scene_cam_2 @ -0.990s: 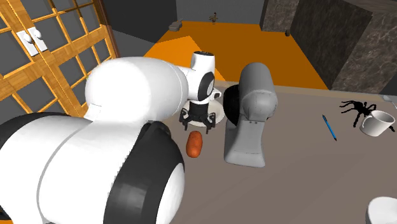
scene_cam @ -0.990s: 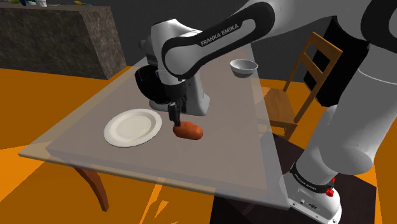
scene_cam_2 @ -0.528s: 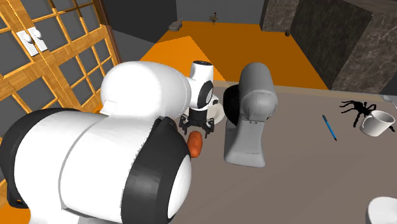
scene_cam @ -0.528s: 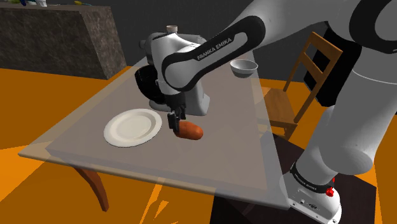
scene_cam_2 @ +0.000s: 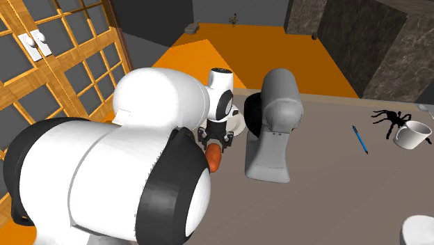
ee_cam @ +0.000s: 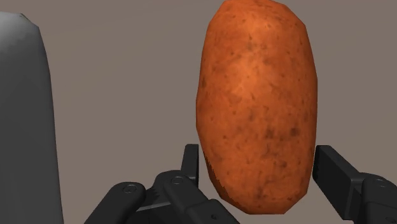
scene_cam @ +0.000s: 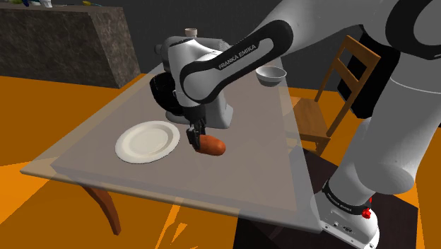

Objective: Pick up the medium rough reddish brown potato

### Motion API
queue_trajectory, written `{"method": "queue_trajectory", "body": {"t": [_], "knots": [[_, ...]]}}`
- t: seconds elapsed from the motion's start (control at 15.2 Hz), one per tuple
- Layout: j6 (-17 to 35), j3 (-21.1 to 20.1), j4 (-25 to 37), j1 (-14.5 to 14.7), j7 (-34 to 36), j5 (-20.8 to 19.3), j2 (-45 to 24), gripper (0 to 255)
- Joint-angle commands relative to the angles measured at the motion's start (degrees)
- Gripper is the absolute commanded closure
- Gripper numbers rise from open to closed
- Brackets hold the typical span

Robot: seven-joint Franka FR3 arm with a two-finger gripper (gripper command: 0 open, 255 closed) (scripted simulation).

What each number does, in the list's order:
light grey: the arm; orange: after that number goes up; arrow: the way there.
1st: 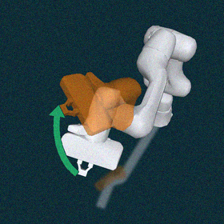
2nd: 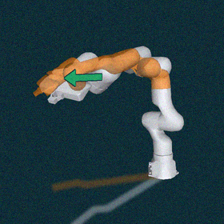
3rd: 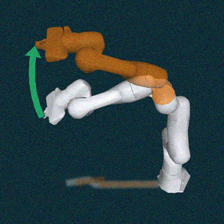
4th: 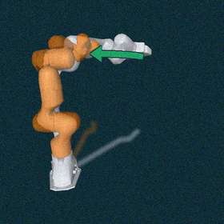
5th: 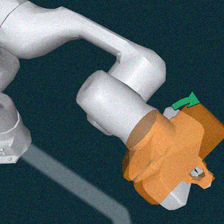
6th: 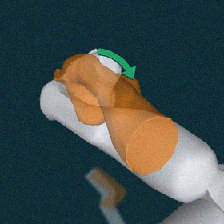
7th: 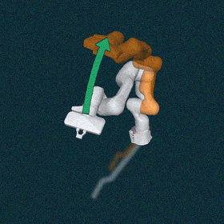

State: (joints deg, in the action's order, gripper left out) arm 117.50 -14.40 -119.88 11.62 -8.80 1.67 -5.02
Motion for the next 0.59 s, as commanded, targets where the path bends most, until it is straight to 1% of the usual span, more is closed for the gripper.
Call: {"method": "queue_trajectory", "body": {"t": [0.0,0.2,0.53], "knots": [[0.0,0.0,0.0,0.0,0.0,0.0,-0.1,255],[0.0,0.0,0.0,0.0,0.0,0.0,-0.1,255],[-3.7,0.0,2.0,-0.1,-0.2,0.4,1.6,255]]}}
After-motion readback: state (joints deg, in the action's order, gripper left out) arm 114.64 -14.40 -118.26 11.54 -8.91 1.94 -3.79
